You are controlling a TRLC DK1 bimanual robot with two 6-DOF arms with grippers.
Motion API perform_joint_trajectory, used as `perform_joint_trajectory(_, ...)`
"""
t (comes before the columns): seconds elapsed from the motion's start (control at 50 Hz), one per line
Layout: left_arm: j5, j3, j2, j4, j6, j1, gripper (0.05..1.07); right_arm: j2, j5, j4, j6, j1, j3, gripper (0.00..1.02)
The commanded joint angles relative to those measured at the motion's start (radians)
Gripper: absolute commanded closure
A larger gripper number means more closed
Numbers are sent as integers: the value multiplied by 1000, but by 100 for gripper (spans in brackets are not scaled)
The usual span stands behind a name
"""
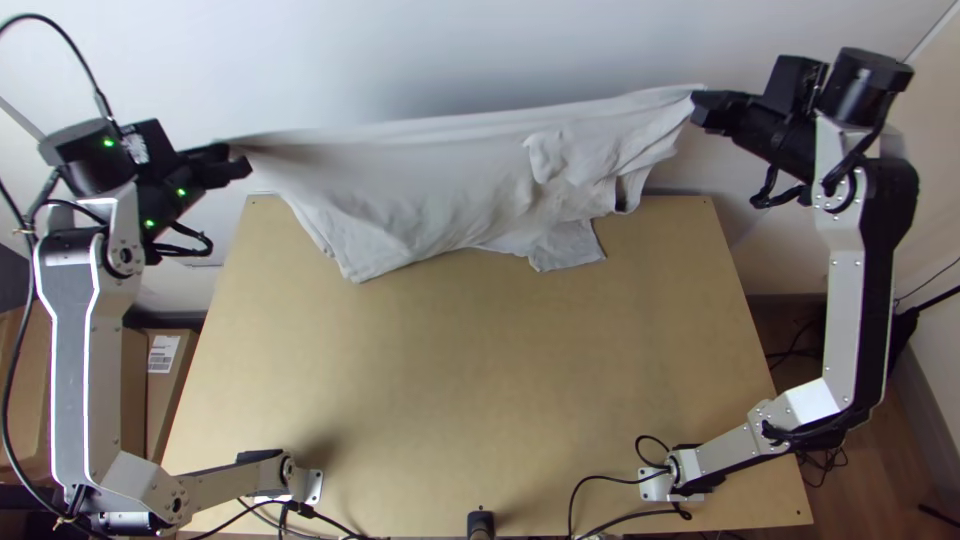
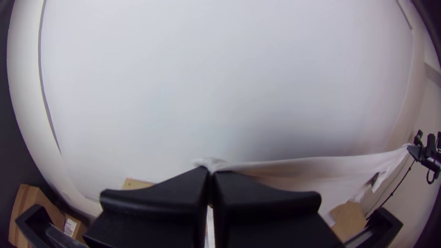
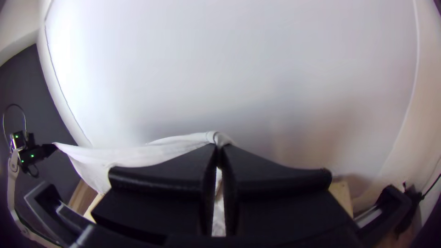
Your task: Fold the t-shirt
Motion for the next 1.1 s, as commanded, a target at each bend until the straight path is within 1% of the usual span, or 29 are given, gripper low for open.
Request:
perform_joint_trajectory(0.0, -38, 132, -11, 22, -37, 34, 105, -52, 50, 92, -13, -13, 39, 100)
perform_joint_trajectory(0.08, -55, 189, -12, 24, -37, 34, 105, -95, 61, 176, -10, -15, 12, 100)
perform_joint_trajectory(0.22, -70, 225, -15, 65, -37, 36, 105, -121, 78, 245, -1, -20, 10, 100)
perform_joint_trajectory(0.38, -99, 273, -29, 105, -40, 36, 105, -150, 139, 333, 42, -20, 9, 100)
perform_joint_trajectory(0.44, -122, 279, -35, 122, -40, 36, 105, -160, 148, 336, 43, -21, 9, 100)
perform_joint_trajectory(0.56, -127, 270, -32, 120, -40, 36, 105, -170, 152, 334, 49, -33, -37, 100)
perform_joint_trajectory(0.76, -127, 161, -31, 100, -57, 42, 105, -173, 153, 296, 65, -59, -151, 100)
perform_joint_trajectory(0.96, -119, 184, -81, 131, -63, 43, 105, -207, 152, 313, 76, -53, -76, 100)
perform_joint_trajectory(1.08, -124, 216, -140, 159, -66, 43, 105, -264, 152, 313, 76, -44, -45, 100)
